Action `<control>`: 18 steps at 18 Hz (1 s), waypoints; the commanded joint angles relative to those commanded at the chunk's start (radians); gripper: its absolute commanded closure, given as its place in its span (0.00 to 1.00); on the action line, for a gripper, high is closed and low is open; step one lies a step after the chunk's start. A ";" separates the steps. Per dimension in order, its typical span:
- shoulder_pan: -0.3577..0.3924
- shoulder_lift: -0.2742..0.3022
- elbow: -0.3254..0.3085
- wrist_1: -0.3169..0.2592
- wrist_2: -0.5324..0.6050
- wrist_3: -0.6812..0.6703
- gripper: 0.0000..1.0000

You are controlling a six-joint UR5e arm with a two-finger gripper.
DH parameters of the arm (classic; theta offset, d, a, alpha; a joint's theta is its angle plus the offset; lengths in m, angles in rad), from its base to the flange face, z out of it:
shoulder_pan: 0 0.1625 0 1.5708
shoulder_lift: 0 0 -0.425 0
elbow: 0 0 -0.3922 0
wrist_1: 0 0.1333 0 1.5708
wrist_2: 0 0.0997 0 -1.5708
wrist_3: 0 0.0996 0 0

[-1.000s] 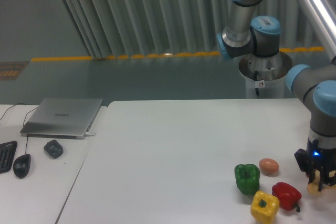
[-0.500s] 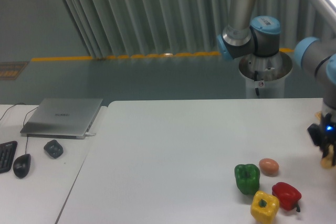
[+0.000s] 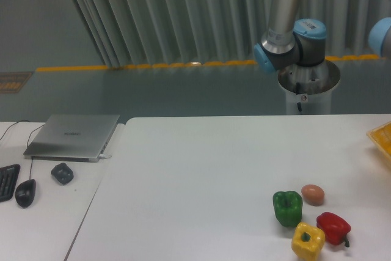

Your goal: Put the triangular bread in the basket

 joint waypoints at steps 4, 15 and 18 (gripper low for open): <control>0.017 -0.003 -0.005 0.000 0.051 0.066 0.37; -0.001 -0.003 -0.012 0.046 0.042 -0.046 0.00; -0.018 -0.002 -0.012 0.046 0.034 -0.067 0.00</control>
